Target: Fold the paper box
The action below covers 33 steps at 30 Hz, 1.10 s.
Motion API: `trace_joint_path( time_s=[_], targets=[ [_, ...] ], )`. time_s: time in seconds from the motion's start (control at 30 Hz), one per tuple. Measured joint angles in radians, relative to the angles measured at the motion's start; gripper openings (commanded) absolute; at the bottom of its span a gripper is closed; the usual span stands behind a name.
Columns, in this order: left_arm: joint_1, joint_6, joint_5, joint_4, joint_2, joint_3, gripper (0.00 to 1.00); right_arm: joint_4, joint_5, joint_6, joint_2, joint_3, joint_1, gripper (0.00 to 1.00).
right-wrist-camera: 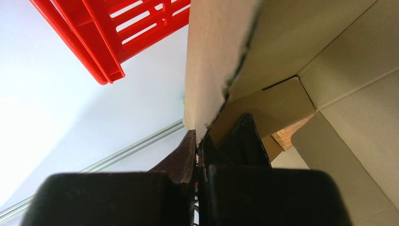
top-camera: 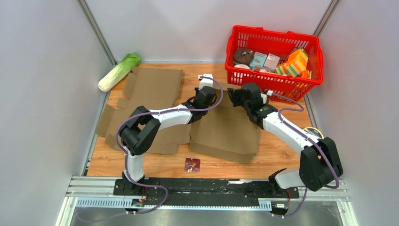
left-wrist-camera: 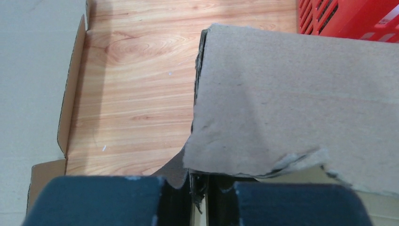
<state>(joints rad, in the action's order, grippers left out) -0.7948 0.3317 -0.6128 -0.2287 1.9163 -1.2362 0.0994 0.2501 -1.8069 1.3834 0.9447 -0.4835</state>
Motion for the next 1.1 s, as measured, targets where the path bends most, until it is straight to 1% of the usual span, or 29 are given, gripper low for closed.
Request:
trace_joint_path(
  time_s=[0.13,0.27,0.4,0.43,0.57,0.63,0.67,0.7,0.77,0.87,0.9,0.97,1.0,1.07,1.1],
  targets=[
    [-0.004,0.023,-0.048,0.121,0.039,-0.111,0.00,-0.006,-0.003,-0.015,-0.003,-0.003,0.010,0.00],
    [-0.023,0.020,-0.109,0.140,0.044,-0.129,0.00,-0.005,-0.014,-0.029,-0.013,-0.003,0.015,0.00],
    [-0.028,0.019,-0.118,0.117,0.042,-0.105,0.27,-0.002,-0.024,-0.031,-0.015,-0.004,0.015,0.00],
    [-0.029,0.019,-0.109,0.104,0.040,-0.092,0.29,-0.001,-0.027,-0.030,-0.015,-0.005,0.015,0.00],
    [-0.026,0.018,-0.067,0.043,0.026,-0.014,0.30,-0.001,-0.047,-0.030,-0.020,-0.022,0.015,0.00],
    [-0.026,0.018,-0.048,0.034,0.025,0.002,0.24,-0.004,-0.054,-0.030,-0.028,-0.029,0.015,0.00],
    [-0.027,0.018,-0.045,0.034,0.025,0.001,0.19,-0.003,-0.055,-0.030,-0.032,-0.031,0.015,0.00],
    [-0.027,0.018,-0.044,0.038,0.025,-0.001,0.09,-0.003,-0.055,-0.030,-0.037,-0.032,0.015,0.00],
    [-0.027,0.028,-0.040,0.053,0.025,-0.015,0.00,0.001,-0.055,-0.030,-0.045,-0.032,0.016,0.00],
    [-0.027,0.034,-0.048,0.092,0.026,-0.051,0.00,0.000,-0.052,-0.031,-0.053,-0.031,0.019,0.00],
    [-0.027,0.034,-0.051,0.098,0.026,-0.058,0.00,0.000,-0.052,-0.031,-0.056,-0.032,0.020,0.03],
    [-0.027,0.038,-0.063,0.107,0.026,-0.065,0.00,0.000,-0.052,-0.030,-0.061,-0.032,0.021,0.14],
    [-0.027,0.039,-0.065,0.109,0.025,-0.065,0.00,0.000,-0.053,-0.027,-0.063,-0.032,0.021,0.30],
    [-0.027,0.039,-0.049,0.097,0.022,-0.051,0.00,0.008,-0.067,0.006,-0.066,-0.040,0.020,0.42],
    [-0.027,0.040,-0.038,0.091,0.014,-0.037,0.00,0.015,-0.072,0.030,-0.067,-0.043,0.019,0.61]
  ],
)
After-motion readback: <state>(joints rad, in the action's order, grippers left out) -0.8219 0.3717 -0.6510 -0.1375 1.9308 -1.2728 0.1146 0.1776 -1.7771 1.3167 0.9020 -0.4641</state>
